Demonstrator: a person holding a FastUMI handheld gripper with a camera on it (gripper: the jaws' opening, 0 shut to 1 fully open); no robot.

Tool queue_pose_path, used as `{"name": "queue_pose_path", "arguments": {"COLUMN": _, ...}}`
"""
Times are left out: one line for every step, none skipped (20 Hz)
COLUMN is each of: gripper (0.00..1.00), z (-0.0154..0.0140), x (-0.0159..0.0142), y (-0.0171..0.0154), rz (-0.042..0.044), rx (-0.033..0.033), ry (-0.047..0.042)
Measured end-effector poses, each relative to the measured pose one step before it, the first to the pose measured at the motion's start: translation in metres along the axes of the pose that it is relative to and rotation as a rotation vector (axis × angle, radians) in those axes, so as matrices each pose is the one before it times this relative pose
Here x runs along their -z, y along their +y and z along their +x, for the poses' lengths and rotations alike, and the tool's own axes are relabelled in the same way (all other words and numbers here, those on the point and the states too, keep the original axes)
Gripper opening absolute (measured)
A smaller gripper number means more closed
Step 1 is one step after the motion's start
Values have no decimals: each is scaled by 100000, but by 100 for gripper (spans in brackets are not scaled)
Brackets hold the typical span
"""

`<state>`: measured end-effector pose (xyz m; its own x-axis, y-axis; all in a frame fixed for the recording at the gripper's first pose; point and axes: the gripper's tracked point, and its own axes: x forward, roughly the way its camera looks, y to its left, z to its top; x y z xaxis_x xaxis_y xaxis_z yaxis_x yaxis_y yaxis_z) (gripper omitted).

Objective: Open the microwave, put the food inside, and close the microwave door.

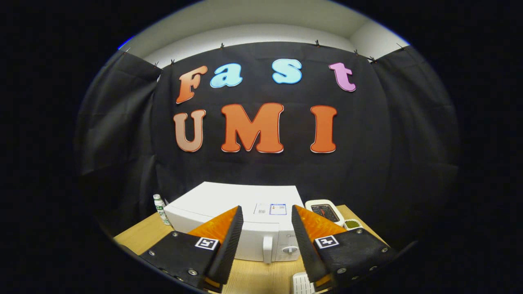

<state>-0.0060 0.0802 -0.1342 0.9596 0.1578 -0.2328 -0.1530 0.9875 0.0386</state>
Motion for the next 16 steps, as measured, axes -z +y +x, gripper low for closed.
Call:
{"name": "queue_pose_path", "arguments": {"gripper": 75, "z": -535, "x": -1752, "y": -372, "rz": 204, "rx": -238, "ry": -2055}}
{"name": "queue_pose_path", "arguments": {"gripper": 82, "z": -516, "x": -1535, "y": -519, "rz": -630, "rx": 482, "ry": -1168}}
{"name": "queue_pose_path", "arguments": {"gripper": 84, "z": -450, "x": -1368, "y": -480, "rz": -537, "rx": -3, "ry": -1433}}
{"name": "queue_pose_path", "arguments": {"gripper": 89, "z": -449, "x": -1165, "y": -395, "rz": -861, "rx": -82, "ry": -743}}
{"name": "queue_pose_path", "arguments": {"gripper": 92, "z": -249, "x": -1061, "y": -378, "rz": -1008, "rx": -54, "ry": -903}}
{"name": "queue_pose_path", "arguments": {"gripper": 94, "z": -90, "x": -929, "y": -406, "rz": -2062, "rx": 105, "ry": -709}}
{"name": "queue_pose_path", "arguments": {"gripper": 95, "z": -286, "x": -1200, "y": -334, "rz": -1637, "rx": -14, "ry": -1509}}
{"name": "queue_pose_path", "arguments": {"gripper": 97, "z": -229, "x": -1224, "y": -196, "rz": -1520, "rx": -170, "ry": -1520}}
{"name": "queue_pose_path", "arguments": {"gripper": 97, "z": -368, "x": -1088, "y": -351, "rz": -1973, "rx": 268, "ry": -1388}}
{"name": "queue_pose_path", "arguments": {"gripper": 97, "z": -236, "x": -1076, "y": -345, "rz": -2459, "rx": 349, "ry": -1599}}
{"name": "queue_pose_path", "arguments": {"gripper": 97, "z": -63, "x": -1064, "y": -481, "rz": -2215, "rx": 808, "ry": -1616}}
{"name": "queue_pose_path", "arguments": {"gripper": 98, "z": -373, "x": -1051, "y": -445, "rz": -1628, "rx": 333, "ry": -2142}}
{"name": "queue_pose_path", "arguments": {"gripper": 98, "z": -127, "x": -1154, "y": -428, "rz": -1647, "rx": 1441, "ry": -2561}}
{"name": "queue_pose_path", "arguments": {"gripper": 98, "z": -33, "x": -1026, "y": -765, "rz": -1478, "rx": 1748, "ry": -2413}}
{"name": "queue_pose_path", "arguments": {"gripper": 98, "z": -45, "x": -904, "y": -266, "rz": -723, "rx": 510, "ry": -2134}}
{"name": "queue_pose_path", "arguments": {"gripper": 99, "z": 4, "x": -878, "y": -246, "rz": -373, "rx": 751, "ry": -1783}}
